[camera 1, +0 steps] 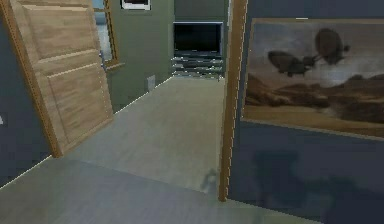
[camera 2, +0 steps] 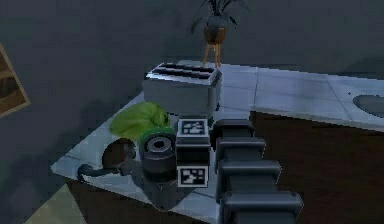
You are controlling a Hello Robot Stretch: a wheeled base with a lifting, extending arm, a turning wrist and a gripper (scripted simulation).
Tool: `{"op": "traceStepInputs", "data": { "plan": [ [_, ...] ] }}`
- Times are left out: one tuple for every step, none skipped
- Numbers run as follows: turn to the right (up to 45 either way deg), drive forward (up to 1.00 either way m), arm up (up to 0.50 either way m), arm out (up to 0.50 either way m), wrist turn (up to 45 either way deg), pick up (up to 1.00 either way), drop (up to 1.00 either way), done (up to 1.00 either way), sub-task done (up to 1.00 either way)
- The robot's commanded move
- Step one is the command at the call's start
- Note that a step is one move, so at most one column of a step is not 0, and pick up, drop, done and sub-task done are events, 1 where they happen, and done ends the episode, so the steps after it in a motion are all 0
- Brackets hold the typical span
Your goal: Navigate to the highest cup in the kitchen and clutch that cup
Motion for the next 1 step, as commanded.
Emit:
{"op": "traceStepInputs", "data": {
  "plan": [
    [0.0,0.0,0.0,0.0,30.0,0.0,0.0,0.0,0.0]
  ]
}}
